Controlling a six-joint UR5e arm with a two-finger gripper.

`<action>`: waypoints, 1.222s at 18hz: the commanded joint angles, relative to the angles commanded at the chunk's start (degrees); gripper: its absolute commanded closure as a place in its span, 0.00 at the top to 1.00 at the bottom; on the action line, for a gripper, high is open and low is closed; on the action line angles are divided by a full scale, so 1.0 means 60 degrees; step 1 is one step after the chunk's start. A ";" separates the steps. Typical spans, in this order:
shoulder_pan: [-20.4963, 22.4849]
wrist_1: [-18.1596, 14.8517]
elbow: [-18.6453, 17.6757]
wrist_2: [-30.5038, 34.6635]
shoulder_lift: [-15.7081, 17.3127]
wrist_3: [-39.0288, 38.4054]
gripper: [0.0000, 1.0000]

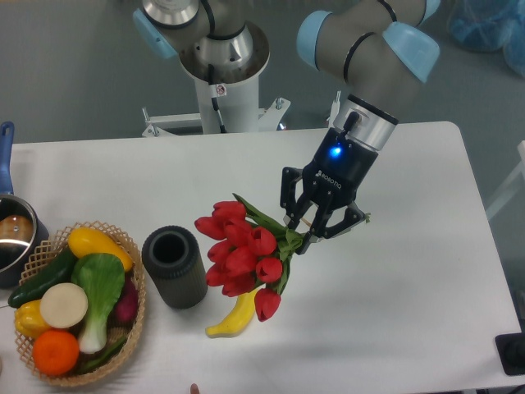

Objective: Insert the flowers into the vase
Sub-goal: 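Lift the held red tulip bunch up and over the dark grey vase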

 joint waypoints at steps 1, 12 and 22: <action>0.0000 0.0015 0.0000 0.0000 0.0000 0.0015 0.35; 0.0015 0.0015 -0.0117 -0.1272 -0.0029 -0.0161 0.35; -0.0103 0.0131 -0.0527 -0.3837 -0.0248 0.0087 0.35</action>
